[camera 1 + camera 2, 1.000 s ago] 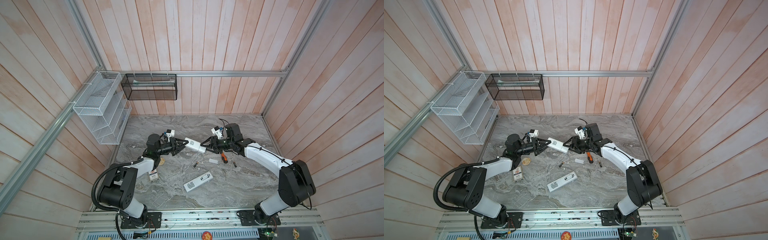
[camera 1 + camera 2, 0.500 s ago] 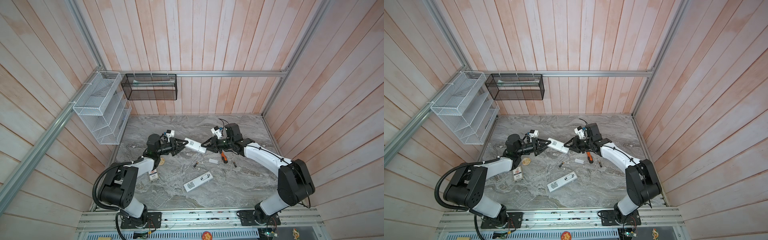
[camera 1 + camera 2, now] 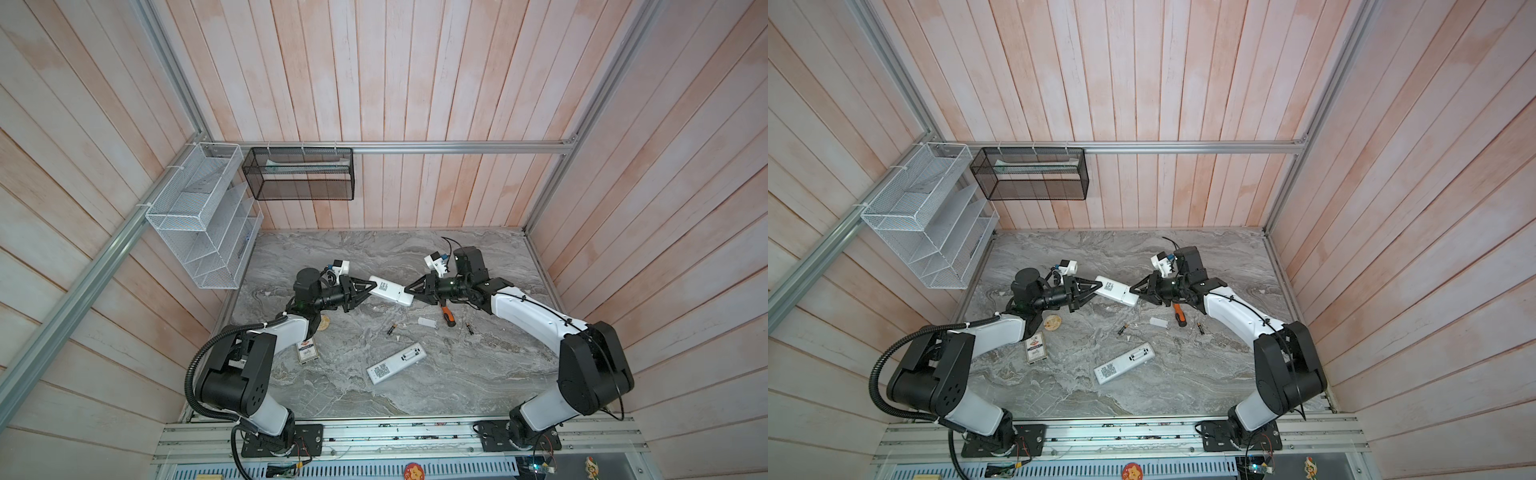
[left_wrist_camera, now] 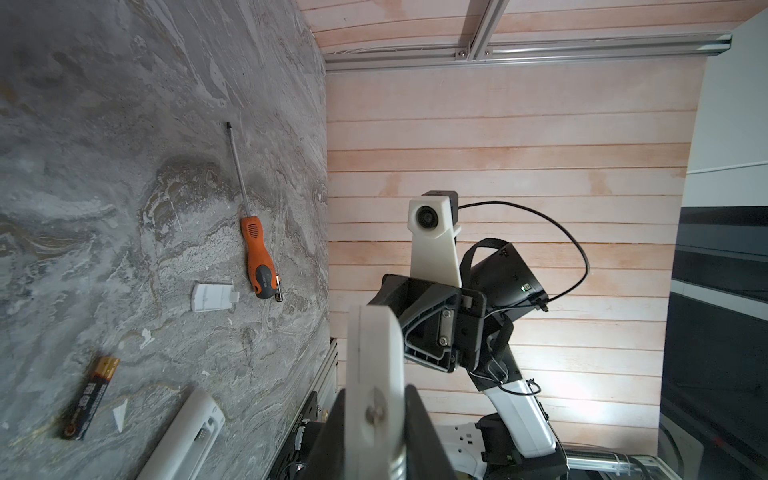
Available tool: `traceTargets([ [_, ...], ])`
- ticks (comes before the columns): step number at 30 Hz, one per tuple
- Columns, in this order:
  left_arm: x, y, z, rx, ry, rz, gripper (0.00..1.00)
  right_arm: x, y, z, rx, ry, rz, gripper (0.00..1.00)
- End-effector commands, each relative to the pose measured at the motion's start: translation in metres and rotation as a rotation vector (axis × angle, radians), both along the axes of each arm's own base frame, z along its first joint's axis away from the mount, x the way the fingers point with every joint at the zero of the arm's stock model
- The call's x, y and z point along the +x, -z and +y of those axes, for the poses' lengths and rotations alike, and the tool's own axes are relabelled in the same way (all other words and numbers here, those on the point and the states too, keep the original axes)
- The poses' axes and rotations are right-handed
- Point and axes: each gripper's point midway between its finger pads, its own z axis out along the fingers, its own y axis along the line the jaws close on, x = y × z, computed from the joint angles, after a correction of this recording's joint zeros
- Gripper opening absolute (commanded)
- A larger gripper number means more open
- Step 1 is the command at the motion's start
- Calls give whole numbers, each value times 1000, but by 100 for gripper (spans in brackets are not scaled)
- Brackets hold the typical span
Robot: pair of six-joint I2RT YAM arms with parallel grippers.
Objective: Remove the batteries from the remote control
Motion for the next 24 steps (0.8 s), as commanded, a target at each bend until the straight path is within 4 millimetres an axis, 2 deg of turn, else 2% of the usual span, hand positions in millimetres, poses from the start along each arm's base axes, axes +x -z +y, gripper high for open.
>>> traceTargets([
  [1,4,-14,-1,-12,6,-66,21,-4,3,-5,-16,3,-14,26],
  [8,7,-17,-2,-41,2,-63,21,-3,4,-2,12,-12,-9,36],
  [24,15,-8,-3,12,-5,-59,21,-4,1,-9,10,-17,-12,36],
])
